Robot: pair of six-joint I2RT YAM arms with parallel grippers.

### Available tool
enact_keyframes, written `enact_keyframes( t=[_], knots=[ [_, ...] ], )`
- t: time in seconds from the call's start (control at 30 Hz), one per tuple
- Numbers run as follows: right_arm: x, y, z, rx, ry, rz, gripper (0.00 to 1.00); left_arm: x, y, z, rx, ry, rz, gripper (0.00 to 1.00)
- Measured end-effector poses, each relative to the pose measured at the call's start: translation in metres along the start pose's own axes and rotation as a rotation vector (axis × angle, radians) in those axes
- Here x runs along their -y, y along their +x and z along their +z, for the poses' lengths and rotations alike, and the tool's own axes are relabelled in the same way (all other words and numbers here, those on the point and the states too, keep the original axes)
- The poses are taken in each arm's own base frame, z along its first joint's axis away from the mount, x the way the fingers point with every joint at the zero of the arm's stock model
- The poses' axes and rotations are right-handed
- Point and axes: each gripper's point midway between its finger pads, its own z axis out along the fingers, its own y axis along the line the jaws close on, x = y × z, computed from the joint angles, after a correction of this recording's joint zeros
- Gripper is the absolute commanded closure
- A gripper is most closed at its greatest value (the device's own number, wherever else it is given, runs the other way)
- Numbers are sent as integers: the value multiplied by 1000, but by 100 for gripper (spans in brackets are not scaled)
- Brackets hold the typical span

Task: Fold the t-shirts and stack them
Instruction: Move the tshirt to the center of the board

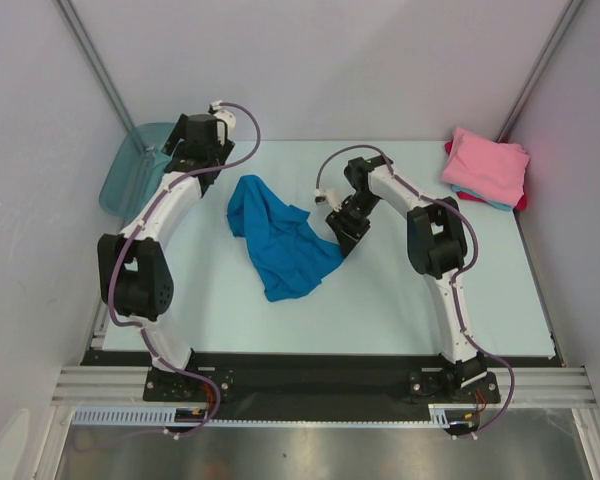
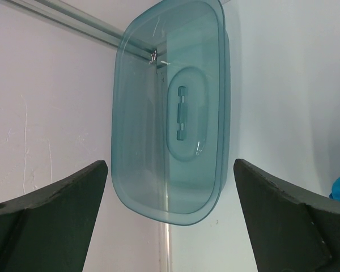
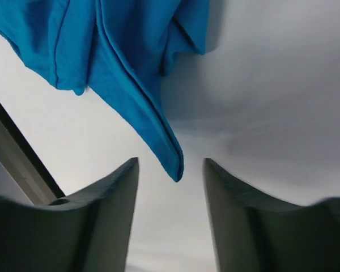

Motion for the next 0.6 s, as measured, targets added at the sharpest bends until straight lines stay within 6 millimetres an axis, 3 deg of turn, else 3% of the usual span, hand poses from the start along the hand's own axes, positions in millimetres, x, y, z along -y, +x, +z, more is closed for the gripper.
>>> enact_keyframes(
  t=[0.03, 0.13, 0.27, 0.43, 0.6],
  knots=[
    [0, 0, 0, 0, -1, 1, 56, -1, -2, 0, 3, -1, -2, 0],
    [-1, -1, 0, 3, -3, 9, 64, -3, -6, -2, 11, -4, -13, 0],
    [1, -2, 0, 6, 5, 18, 100, -3, -10, -3, 20, -5, -22, 0],
    [9, -1, 0, -3, 49, 26, 100, 0, -10, -4, 19, 3, -22, 0],
    [49, 2, -11, -26, 273, 37, 100, 1, -11, -5, 19, 4, -24, 0]
  ],
)
